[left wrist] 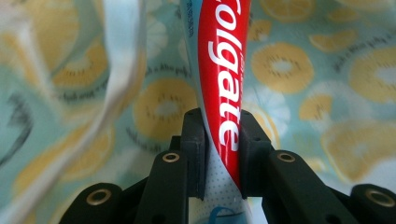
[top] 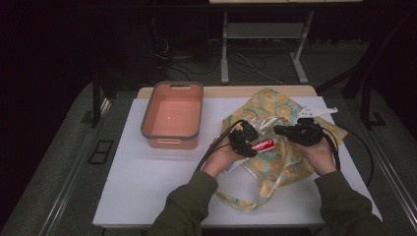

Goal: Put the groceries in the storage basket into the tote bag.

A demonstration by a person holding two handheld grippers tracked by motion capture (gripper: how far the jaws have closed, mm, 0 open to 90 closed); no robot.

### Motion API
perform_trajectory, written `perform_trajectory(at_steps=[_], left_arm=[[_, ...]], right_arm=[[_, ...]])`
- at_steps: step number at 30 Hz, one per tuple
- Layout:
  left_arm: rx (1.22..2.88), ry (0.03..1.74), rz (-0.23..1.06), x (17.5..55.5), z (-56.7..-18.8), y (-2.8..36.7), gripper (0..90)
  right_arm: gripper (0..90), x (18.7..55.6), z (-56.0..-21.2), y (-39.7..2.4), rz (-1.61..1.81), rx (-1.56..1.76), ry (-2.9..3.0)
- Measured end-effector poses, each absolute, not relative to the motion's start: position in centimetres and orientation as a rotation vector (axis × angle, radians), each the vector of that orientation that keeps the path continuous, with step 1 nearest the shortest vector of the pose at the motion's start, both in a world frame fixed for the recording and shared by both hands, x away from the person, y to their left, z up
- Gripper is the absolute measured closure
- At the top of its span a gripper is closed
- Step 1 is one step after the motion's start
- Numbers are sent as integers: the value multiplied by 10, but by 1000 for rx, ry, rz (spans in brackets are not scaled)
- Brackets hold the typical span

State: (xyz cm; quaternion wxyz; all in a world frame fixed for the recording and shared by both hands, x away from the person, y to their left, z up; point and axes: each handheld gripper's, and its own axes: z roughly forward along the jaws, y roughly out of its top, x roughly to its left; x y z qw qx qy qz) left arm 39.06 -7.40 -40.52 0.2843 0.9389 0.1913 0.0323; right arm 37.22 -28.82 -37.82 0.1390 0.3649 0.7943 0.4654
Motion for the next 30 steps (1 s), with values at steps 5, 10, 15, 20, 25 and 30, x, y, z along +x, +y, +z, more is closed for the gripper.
perform_trajectory(at_steps=[5, 10, 15, 20, 25, 30], left_arm=[[2532, 531, 114, 398, -419, -85, 745], [2445, 549, 115, 401, -417, -80, 681], [2422, 541, 151, 392, -408, -64, 476], [2408, 546, 192, 377, -405, -39, 397], [2387, 526, 183, 363, -405, -17, 352], [2406, 493, 182, 355, -414, -10, 346]], right_arm=[[898, 372, -378, -290, 1355, 1058, 2290], [898, 372, -377, -291, 1354, 1059, 2288], [897, 372, -377, -291, 1351, 1059, 2288], [897, 372, -378, -289, 1342, 1056, 2294], [898, 372, -379, -287, 1335, 1050, 2301], [897, 372, -380, -287, 1329, 1056, 2304]])
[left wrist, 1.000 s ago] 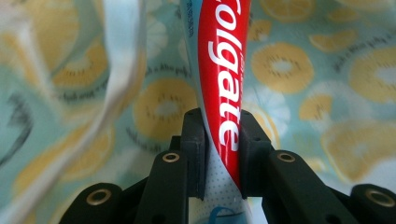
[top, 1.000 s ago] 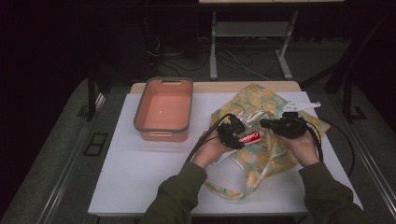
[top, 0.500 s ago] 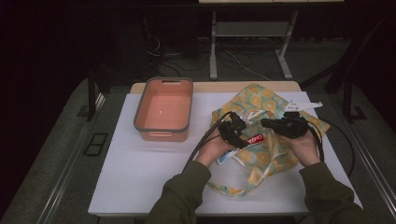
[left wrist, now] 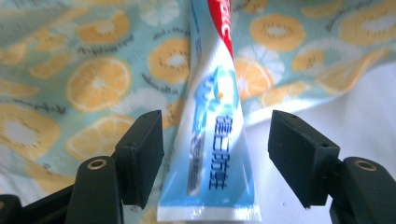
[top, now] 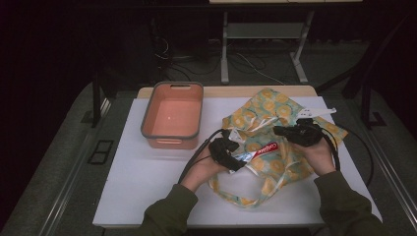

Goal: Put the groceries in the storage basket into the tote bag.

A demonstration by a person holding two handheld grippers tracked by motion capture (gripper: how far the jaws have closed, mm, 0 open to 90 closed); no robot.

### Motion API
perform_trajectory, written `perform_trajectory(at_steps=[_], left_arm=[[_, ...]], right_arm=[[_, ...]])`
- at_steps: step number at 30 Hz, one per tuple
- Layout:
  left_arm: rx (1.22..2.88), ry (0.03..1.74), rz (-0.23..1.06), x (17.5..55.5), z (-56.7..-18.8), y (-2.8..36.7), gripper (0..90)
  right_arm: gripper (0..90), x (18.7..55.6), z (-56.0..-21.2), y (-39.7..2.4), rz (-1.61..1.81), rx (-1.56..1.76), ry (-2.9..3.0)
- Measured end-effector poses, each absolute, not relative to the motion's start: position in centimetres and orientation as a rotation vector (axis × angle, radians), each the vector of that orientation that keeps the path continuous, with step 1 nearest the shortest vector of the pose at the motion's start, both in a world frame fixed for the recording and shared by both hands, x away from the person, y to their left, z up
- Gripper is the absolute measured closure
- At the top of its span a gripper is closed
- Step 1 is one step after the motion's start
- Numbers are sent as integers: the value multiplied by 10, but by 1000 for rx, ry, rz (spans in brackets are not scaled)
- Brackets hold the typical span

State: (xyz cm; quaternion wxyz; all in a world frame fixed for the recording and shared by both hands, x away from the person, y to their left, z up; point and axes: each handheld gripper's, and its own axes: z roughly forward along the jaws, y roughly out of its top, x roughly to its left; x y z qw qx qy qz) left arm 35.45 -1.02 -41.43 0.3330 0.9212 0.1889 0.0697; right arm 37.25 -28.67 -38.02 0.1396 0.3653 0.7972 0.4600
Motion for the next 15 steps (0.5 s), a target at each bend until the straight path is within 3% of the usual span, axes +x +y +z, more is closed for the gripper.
perform_trajectory(at_steps=[5, 15], left_arm=[[2458, 490, 197, 356, -428, -18, 342], [2473, 509, 155, 360, -438, -19, 438]], right_arm=[[898, 373, -381, -286, 1325, 1057, 2308], [898, 372, -381, -286, 1325, 1055, 2308]])
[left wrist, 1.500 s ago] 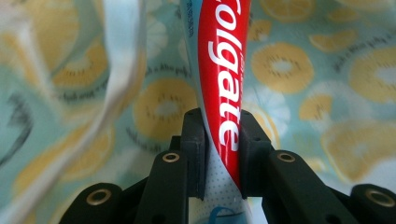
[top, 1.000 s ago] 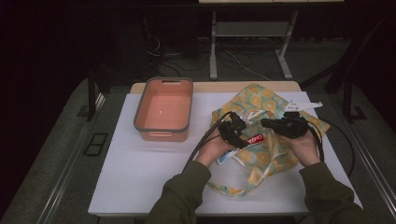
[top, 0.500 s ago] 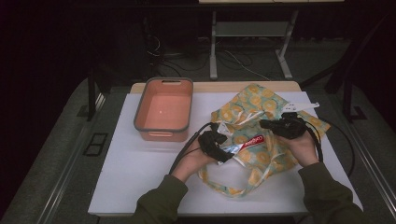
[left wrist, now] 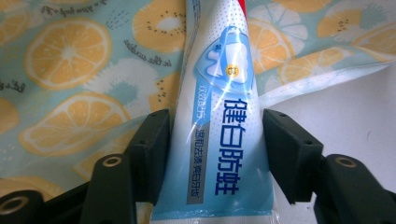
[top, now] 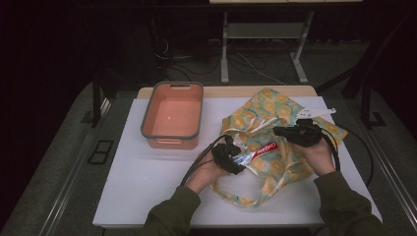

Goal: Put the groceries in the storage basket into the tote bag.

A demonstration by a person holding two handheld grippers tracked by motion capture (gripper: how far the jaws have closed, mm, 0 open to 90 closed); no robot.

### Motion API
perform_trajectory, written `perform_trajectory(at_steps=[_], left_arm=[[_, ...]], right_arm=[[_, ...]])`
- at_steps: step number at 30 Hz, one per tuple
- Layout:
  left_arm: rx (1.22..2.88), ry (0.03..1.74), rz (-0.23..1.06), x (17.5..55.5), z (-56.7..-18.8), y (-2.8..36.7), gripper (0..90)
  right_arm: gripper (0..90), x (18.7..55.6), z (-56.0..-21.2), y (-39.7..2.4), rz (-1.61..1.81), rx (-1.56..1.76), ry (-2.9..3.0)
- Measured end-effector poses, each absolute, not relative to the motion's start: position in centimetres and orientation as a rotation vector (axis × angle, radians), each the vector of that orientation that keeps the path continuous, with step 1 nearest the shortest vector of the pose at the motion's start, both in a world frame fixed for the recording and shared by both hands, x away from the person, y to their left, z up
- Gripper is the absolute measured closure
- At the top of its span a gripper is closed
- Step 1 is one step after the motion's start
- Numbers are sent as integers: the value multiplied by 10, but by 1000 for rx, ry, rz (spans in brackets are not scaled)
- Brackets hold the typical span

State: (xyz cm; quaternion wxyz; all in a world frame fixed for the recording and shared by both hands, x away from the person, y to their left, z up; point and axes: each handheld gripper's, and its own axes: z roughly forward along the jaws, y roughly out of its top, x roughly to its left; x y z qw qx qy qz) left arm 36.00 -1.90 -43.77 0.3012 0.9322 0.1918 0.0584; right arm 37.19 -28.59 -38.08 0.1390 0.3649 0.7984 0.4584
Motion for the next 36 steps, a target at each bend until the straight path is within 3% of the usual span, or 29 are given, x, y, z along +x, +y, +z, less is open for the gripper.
perform_trajectory(at_steps=[9, 14, 24, 36], left_arm=[[2461, 471, 176, 358, -433, -18, 590], [2423, 523, 116, 362, -430, -16, 643], [2419, 574, 137, 379, -417, -30, 668], [2406, 597, 149, 401, -414, -88, 663]], right_arm=[[898, 372, -381, -286, 1327, 1056, 2305], [898, 371, -380, -286, 1328, 1055, 2304], [898, 372, -379, -287, 1336, 1055, 2302], [900, 371, -378, -286, 1349, 1045, 2303]])
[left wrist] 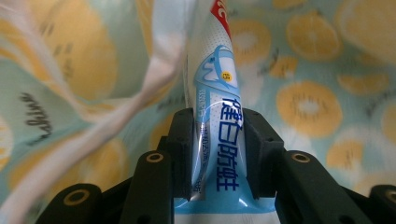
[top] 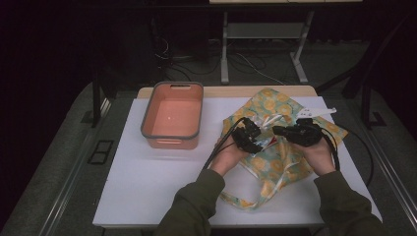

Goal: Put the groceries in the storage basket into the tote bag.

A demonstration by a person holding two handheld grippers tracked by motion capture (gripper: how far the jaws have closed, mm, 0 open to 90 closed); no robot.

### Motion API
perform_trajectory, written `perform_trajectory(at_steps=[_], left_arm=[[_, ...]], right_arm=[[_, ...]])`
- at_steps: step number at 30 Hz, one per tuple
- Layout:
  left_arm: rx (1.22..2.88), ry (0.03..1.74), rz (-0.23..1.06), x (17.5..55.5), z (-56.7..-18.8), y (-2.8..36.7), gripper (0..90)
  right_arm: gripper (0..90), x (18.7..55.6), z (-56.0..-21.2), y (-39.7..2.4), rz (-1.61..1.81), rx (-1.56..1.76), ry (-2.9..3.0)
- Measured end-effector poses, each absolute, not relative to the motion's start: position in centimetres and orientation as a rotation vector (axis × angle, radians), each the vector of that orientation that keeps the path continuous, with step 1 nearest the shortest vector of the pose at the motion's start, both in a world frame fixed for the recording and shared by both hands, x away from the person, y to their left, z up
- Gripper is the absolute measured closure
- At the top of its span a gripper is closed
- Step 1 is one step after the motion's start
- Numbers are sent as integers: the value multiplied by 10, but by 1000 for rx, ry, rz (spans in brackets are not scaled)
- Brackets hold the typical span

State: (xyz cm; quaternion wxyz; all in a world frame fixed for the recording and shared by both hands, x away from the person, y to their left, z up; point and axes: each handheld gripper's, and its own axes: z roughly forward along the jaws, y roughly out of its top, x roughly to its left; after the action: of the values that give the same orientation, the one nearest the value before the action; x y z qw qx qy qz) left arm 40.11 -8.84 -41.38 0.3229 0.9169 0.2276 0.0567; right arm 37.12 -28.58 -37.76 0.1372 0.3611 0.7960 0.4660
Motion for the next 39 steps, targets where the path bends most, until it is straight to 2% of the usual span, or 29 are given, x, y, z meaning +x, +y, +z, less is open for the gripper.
perform_trajectory(at_steps=[7, 12, 17, 22, 31, 39], left_arm=[[2383, 619, 164, 405, -427, -112, 631], [2362, 609, 145, 404, -429, -105, 590], [2311, 599, 109, 398, -418, -85, 480], [2293, 576, 112, 386, -404, -61, 419], [2251, 605, 170, 363, -388, -8, 426], [2232, 672, 231, 344, -392, 33, 417]], right_arm=[[900, 371, -375, -290, 1369, 1047, 2285], [900, 370, -374, -292, 1370, 1047, 2282], [900, 371, -374, -292, 1367, 1048, 2282], [900, 371, -374, -292, 1361, 1052, 2283], [900, 371, -376, -290, 1350, 1049, 2292], [900, 371, -378, -289, 1342, 1057, 2299]])
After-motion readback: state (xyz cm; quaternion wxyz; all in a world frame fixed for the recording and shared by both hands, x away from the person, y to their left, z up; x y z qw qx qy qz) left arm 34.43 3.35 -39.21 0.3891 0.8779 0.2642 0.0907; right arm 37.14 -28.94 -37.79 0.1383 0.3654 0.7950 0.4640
